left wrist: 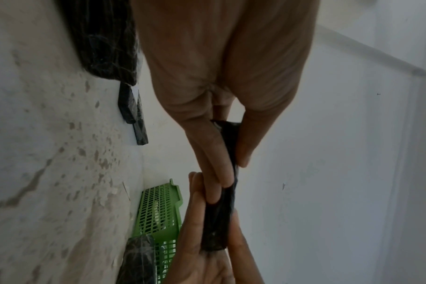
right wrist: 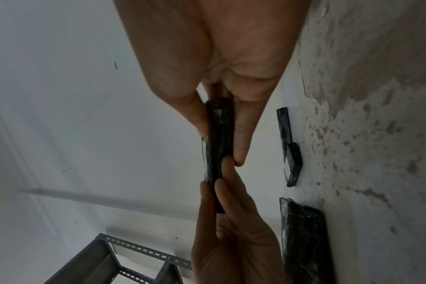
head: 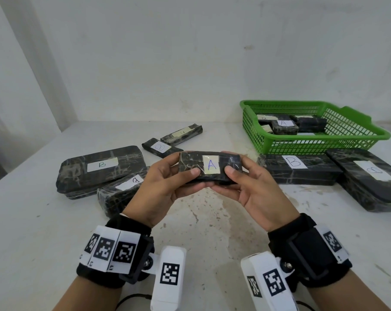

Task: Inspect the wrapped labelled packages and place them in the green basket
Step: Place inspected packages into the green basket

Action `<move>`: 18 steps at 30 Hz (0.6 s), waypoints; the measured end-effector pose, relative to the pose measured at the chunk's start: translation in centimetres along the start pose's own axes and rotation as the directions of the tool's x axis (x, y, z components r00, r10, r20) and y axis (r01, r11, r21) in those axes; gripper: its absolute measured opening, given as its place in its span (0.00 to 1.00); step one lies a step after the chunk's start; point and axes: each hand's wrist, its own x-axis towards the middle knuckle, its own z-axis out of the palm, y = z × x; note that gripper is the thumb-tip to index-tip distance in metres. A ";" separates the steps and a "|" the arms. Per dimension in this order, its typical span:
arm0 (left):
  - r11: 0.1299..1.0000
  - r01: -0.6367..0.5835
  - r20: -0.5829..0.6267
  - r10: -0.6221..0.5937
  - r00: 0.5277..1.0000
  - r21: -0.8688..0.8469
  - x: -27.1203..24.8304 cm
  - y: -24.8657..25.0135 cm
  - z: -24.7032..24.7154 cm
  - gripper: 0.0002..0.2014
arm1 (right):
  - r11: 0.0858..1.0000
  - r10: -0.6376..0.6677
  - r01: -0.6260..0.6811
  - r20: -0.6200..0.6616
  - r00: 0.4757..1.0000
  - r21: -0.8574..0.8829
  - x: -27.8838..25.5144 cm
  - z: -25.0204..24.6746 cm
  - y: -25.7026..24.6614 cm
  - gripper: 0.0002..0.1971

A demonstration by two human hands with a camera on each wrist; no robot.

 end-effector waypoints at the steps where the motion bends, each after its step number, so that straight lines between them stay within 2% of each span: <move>1: 1.000 0.000 -0.006 0.000 1.000 0.003 0.0 0.0 0.0 0.18 | 1.000 0.000 0.000 0.003 1.000 0.001 0.0 0.1 0.0 0.20; 8: 0.999 0.022 0.041 -0.021 0.999 -0.036 -0.1 0.2 -0.1 0.18 | 0.995 -0.061 0.059 -0.024 0.998 -0.079 -0.2 0.2 0.1 0.23; 11: 1.000 -0.005 -0.003 0.005 1.000 -0.012 0.0 0.0 0.0 0.16 | 0.994 -0.059 0.057 -0.019 0.998 -0.094 -0.2 0.2 0.2 0.22; 13: 1.000 -0.019 -0.020 0.019 1.000 0.009 0.2 -0.2 -0.2 0.18 | 0.995 -0.044 0.043 -0.001 0.999 -0.093 -0.2 0.3 0.2 0.22; 18: 1.000 -0.013 0.009 0.013 1.000 0.013 0.2 -0.3 -0.3 0.17 | 0.986 -0.077 0.072 -0.030 0.997 -0.148 -0.2 0.3 0.5 0.20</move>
